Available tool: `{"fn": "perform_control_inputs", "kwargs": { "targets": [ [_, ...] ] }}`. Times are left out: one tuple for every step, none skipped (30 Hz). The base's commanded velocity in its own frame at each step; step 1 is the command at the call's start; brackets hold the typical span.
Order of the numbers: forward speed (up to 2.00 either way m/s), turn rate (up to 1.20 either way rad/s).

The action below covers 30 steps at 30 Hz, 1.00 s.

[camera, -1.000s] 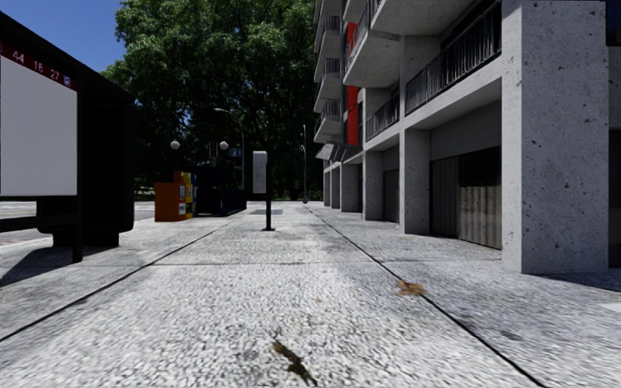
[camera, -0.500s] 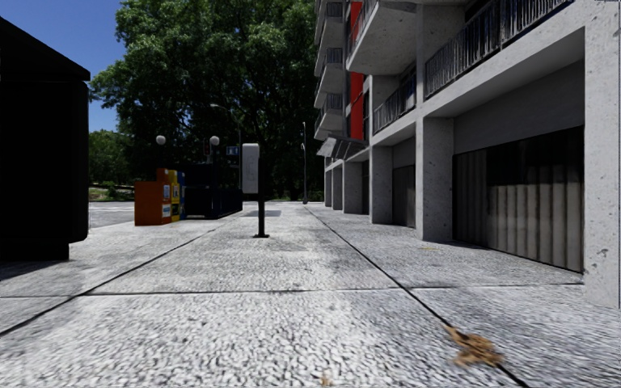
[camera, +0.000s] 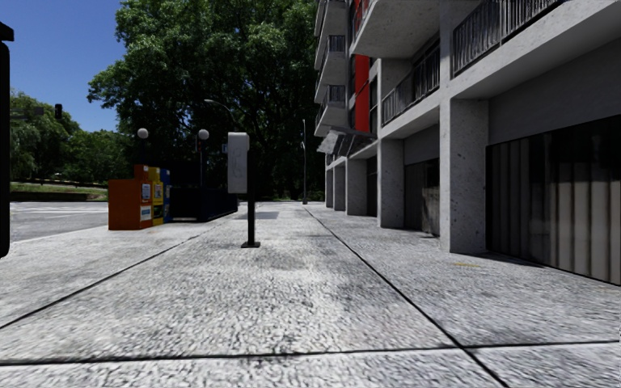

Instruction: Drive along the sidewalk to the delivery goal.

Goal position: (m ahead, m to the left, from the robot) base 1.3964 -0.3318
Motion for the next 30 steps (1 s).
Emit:
{"fn": "perform_control_inputs", "kwargs": {
  "targets": [
    [2.0, 0.0],
    [2.0, 0.0],
    [2.0, 0.0],
    [2.0, 0.0],
    [2.0, 0.0],
    [2.0, 0.0],
    [2.0, 0.0],
    [2.0, 0.0],
    [1.95, 0.0],
    [1.61, 0.0],
    [1.61, 0.0],
    [1.2, 0.0],
    [0.9, 0.0],
    [0.75, 0.0],
    [0.7, 0.0],
    [0.7, 0.0],
    [0.69, 0.0],
    [0.69, 0.0],
    [0.69, 0.0],
    [0.69, 0.0],
    [0.69, 0.0],
    [0.69, 0.0],
    [0.7, 0.0],
    [0.7, 0.0],
    [0.7, 0.0],
    [0.7, 0.0],
    [0.7, 0.0],
    [0.7, 0.0],
    [0.7, 0.0],
    [0.7, 0.0]
  ]
}}
